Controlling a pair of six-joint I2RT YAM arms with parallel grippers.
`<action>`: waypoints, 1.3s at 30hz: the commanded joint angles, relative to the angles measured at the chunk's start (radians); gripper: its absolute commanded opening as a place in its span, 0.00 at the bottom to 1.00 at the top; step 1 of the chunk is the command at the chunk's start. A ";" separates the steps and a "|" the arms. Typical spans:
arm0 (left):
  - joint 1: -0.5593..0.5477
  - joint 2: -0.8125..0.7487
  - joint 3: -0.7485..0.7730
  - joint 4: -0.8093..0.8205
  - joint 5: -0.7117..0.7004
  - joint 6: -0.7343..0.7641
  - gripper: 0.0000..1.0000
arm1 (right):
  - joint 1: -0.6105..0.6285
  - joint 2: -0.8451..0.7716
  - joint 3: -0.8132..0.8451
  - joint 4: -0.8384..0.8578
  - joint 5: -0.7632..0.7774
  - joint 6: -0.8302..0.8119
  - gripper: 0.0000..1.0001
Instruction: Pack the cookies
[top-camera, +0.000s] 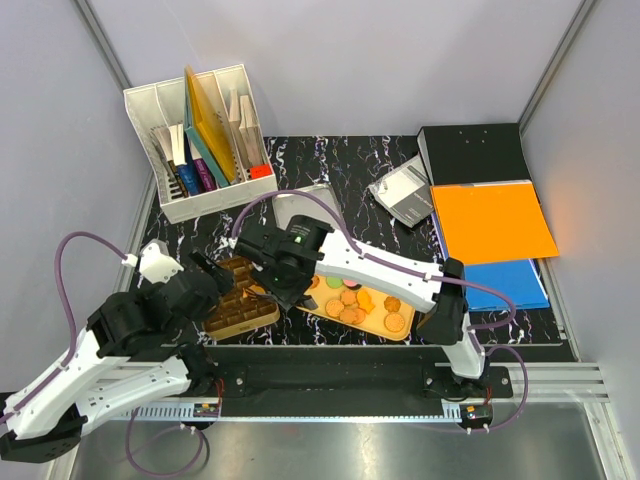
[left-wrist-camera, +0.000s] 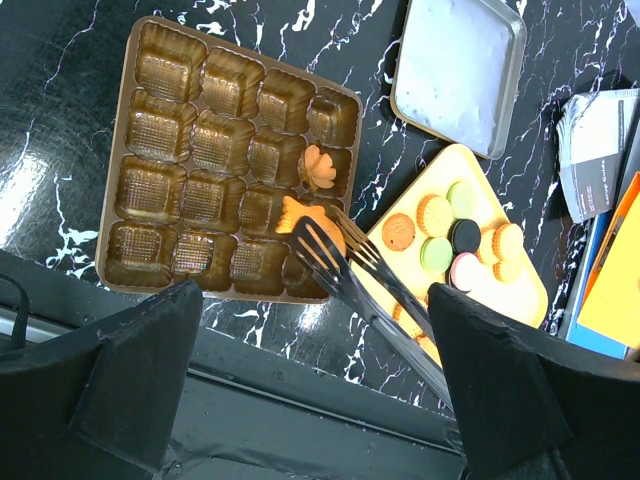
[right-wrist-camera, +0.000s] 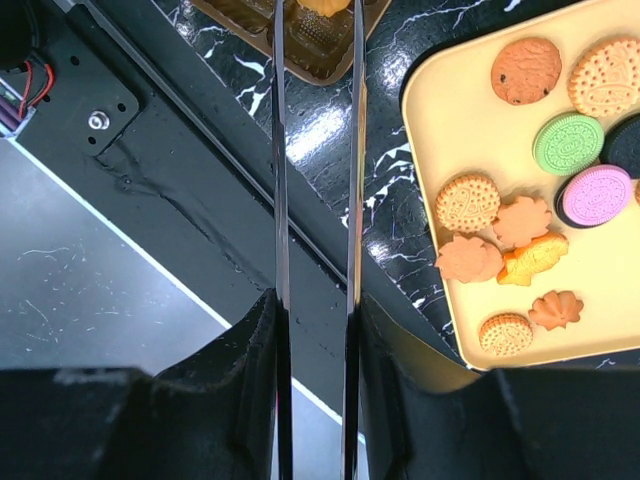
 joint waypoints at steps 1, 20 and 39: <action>0.004 -0.007 -0.004 -0.080 -0.011 -0.008 0.99 | 0.008 0.030 0.062 -0.023 -0.019 -0.032 0.28; 0.002 0.010 -0.014 -0.050 -0.013 0.014 0.99 | 0.008 0.005 0.123 -0.035 0.081 -0.005 0.60; 0.002 0.051 -0.018 -0.001 0.000 0.043 0.99 | 0.008 -0.193 -0.194 0.057 0.099 0.060 0.36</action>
